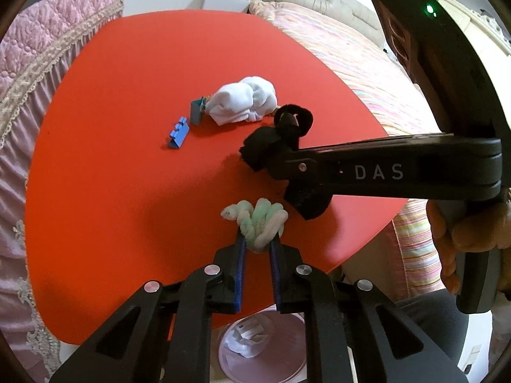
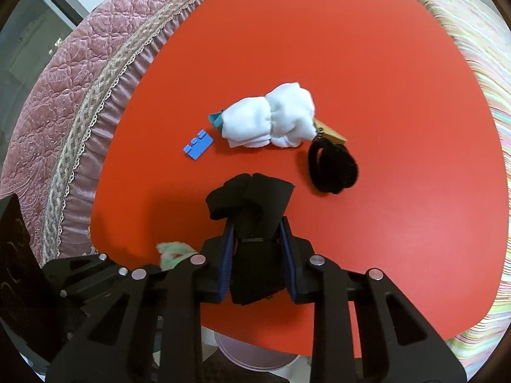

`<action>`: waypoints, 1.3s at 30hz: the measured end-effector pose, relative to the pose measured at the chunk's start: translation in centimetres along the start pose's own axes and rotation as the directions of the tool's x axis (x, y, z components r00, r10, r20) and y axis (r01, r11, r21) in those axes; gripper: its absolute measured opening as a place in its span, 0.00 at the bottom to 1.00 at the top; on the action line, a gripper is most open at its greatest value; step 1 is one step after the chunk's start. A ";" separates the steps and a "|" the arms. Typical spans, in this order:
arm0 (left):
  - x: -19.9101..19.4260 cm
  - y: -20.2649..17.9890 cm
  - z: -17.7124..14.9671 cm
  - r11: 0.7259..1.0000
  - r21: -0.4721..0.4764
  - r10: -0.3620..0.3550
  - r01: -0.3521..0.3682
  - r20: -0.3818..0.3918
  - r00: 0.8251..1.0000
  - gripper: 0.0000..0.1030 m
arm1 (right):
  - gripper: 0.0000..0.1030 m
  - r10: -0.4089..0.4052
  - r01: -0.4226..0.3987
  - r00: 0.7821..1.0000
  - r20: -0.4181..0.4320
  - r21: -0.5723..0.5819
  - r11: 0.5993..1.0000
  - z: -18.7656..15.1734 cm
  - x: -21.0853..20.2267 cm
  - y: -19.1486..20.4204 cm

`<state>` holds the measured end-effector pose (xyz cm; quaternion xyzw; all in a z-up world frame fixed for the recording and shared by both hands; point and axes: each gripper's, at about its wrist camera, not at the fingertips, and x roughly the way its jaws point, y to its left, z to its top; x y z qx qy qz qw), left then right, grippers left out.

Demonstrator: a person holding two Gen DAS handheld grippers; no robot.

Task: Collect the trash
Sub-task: 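Grasp the black socks with the right tool while the left tool grasps the green sock bundle, then carry both sock bundles over the wastebasket and open both tools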

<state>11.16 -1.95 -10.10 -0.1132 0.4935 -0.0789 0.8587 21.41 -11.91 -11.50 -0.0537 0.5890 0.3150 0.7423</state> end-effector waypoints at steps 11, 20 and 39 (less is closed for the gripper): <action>-3.6 -0.4 -0.8 0.997 0.053 0.049 -0.051 0.034 0.998 0.13 | 0.25 -0.043 0.045 0.996 0.078 -0.019 0.999 -1.9 -3.6 -0.9; -6.3 -0.8 -1.4 0.993 0.081 0.076 -0.083 0.080 0.994 0.13 | 0.25 -0.075 0.086 0.985 0.153 -0.063 0.994 -5.3 -6.7 -0.6; -11.2 -3.2 -7.3 0.987 0.136 0.063 -0.082 0.137 0.989 0.13 | 0.26 -0.022 0.054 0.963 0.269 -0.113 0.992 -16.3 -13.3 1.9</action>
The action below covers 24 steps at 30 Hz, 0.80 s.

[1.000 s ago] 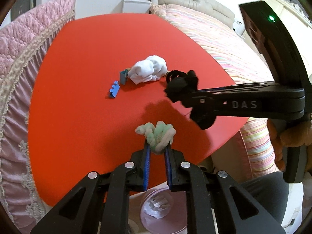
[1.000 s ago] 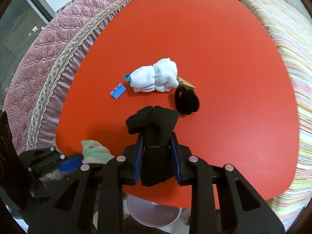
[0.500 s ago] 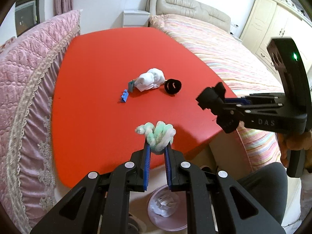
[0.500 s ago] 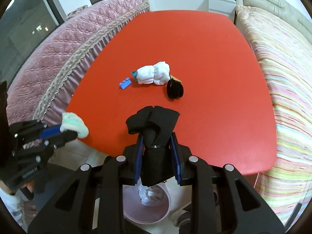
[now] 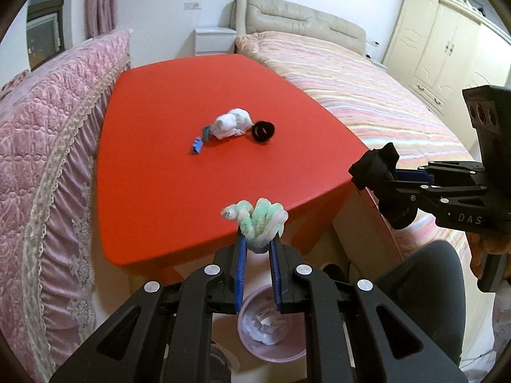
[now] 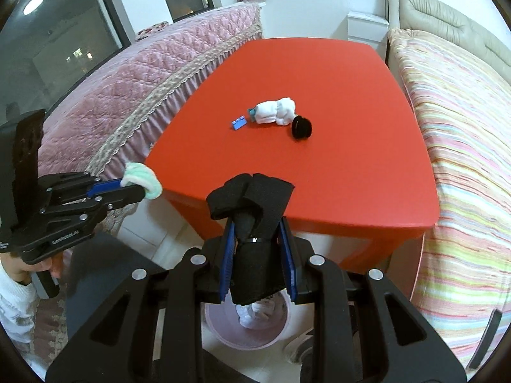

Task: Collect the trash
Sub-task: 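Carry both sock bundles over the wastebasket and open both tools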

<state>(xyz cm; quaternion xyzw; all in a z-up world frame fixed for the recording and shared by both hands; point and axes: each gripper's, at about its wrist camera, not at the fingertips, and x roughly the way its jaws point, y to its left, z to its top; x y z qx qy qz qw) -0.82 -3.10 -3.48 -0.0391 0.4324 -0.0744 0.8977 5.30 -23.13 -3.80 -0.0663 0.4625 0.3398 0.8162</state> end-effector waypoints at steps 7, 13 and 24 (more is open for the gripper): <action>-0.7 -1.7 -2.3 0.999 0.043 -0.020 0.021 -0.030 0.999 0.13 | 0.26 0.006 -0.007 1.000 -0.030 -0.017 1.000 -3.5 -0.6 1.6; -1.3 -2.7 -4.6 0.998 0.049 -0.037 0.040 -0.063 0.997 0.13 | 0.26 0.022 -0.023 0.998 -0.063 -0.018 1.000 -6.1 -0.9 2.6; -1.1 -4.1 -7.6 0.995 0.050 -0.075 0.083 -0.136 0.988 0.13 | 0.26 0.055 -0.055 0.991 -0.119 0.004 0.998 -9.7 -0.7 3.6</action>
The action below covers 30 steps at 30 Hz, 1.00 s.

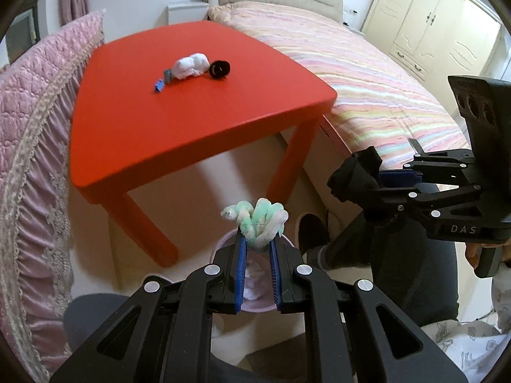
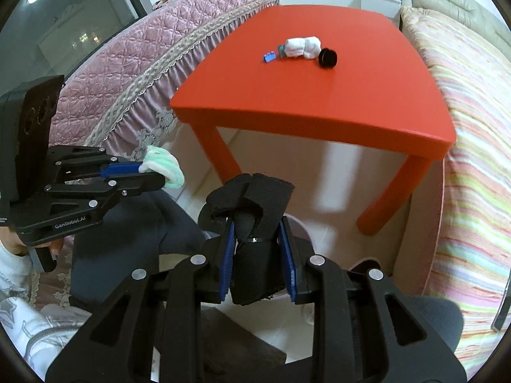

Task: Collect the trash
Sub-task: 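Carry both sock bundles over the wastebasket and open both tools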

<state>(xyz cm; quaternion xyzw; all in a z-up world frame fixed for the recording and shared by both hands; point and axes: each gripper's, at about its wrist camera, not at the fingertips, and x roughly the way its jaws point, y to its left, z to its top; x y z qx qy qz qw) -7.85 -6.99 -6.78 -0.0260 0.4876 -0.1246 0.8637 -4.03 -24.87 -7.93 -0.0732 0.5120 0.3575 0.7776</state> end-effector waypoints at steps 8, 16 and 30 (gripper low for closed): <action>-0.2 -0.6 0.0 1.000 0.008 -0.014 0.014 -0.001 1.000 0.13 | 0.26 0.015 -0.015 1.000 -0.007 0.002 1.000 -0.3 0.0 0.2; -0.4 -0.6 -0.2 1.000 0.009 -0.021 0.021 -0.006 1.000 0.14 | 0.28 0.037 -0.037 0.999 -0.016 0.001 0.999 -0.3 0.1 0.3; -0.9 0.2 -0.2 0.999 -0.030 0.013 -0.012 0.043 0.999 0.92 | 0.92 0.007 -0.007 1.000 -0.005 0.032 0.999 -0.1 0.0 -0.3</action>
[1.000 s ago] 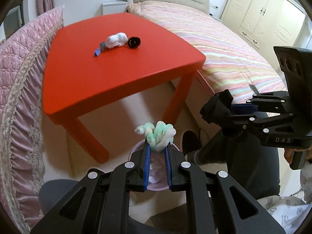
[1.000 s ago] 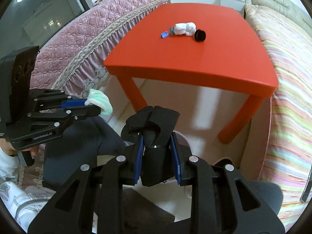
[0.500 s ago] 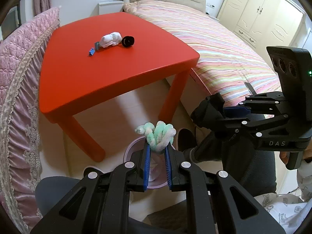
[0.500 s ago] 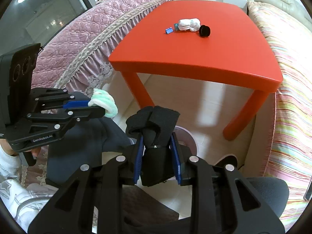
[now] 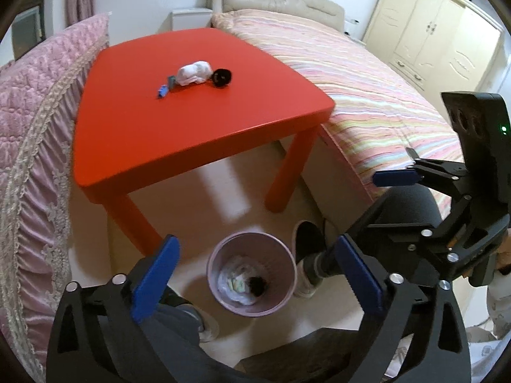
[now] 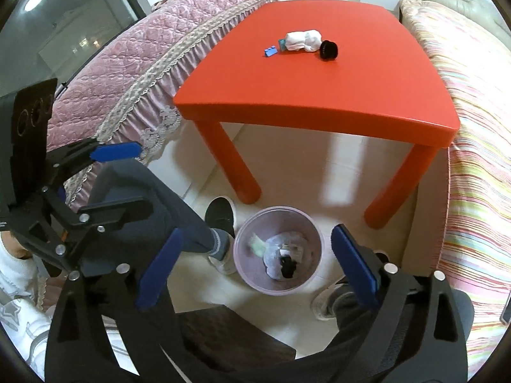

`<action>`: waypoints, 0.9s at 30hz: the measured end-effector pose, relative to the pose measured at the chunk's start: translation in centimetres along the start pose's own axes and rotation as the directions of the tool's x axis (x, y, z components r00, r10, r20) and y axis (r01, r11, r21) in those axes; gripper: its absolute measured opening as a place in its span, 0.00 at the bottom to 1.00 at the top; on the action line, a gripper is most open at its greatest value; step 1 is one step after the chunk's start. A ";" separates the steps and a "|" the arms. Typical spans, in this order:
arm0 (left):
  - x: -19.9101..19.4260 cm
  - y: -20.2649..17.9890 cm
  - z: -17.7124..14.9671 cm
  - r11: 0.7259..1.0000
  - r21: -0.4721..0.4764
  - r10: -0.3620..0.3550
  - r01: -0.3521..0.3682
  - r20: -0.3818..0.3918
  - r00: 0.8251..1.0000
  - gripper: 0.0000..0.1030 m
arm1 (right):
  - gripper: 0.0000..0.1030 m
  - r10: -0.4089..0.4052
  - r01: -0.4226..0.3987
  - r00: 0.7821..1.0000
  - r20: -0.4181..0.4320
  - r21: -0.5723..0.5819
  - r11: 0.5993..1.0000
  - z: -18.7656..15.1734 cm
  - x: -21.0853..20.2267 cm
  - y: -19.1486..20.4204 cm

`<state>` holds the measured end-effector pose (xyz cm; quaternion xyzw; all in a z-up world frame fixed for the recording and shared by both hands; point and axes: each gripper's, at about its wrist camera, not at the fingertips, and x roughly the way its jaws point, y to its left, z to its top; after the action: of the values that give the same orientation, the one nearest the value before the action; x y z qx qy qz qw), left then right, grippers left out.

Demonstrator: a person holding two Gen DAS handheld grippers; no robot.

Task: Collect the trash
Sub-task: 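Carry both sock bundles over the wastebasket and open both tools, then move both tools back over the table toward the white socks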

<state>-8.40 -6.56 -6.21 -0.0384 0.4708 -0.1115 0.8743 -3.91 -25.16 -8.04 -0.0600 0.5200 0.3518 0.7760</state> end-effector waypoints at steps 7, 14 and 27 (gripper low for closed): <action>0.2 0.6 0.1 1.000 -0.021 0.016 -0.016 -0.007 1.000 0.92 | 0.94 -0.010 0.010 1.000 0.005 0.005 1.000 0.1 -0.1 -0.3; 0.0 0.9 0.2 1.000 -0.027 0.014 -0.014 -0.003 1.000 0.92 | 0.94 -0.009 0.009 1.000 0.011 0.009 1.000 0.3 -0.2 -0.4; -0.2 1.9 1.6 0.999 -0.037 0.038 -0.037 0.020 0.999 0.92 | 0.94 -0.023 0.023 0.999 0.045 0.012 1.000 2.1 -0.7 -1.4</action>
<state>-6.86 -4.71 -5.44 -0.0465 0.4641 -0.0861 0.8803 -1.55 -25.62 -6.83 -0.0538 0.5037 0.3411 0.7918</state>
